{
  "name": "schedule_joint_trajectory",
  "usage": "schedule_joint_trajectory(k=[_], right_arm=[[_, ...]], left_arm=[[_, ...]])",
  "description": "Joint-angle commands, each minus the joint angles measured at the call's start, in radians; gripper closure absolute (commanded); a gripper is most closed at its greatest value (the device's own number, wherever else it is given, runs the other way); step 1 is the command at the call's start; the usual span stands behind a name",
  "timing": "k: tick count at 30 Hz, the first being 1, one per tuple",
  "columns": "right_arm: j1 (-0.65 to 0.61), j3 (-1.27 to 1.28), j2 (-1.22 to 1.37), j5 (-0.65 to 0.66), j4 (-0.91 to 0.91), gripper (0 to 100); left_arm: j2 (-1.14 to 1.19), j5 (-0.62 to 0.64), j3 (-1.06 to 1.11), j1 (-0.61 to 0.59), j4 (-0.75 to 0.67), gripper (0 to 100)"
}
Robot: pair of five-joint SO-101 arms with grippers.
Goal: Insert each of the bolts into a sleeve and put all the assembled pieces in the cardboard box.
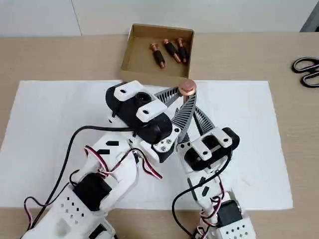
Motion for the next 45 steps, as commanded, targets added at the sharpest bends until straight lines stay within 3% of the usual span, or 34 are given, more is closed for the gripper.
schedule_joint_trajectory(k=[1,20,45], right_arm=[[-0.001,0.006,-0.013,0.006,0.001,99.4],[-0.005,0.006,-0.013,0.002,0.001,99.4],[-0.024,0.006,-0.013,0.006,0.001,99.4]], left_arm=[[-0.021,0.0,-0.004,-0.006,-0.005,99],[-0.021,-0.002,0.045,-0.006,0.014,99],[-0.025,-0.087,0.211,-0.031,-0.15,99]])
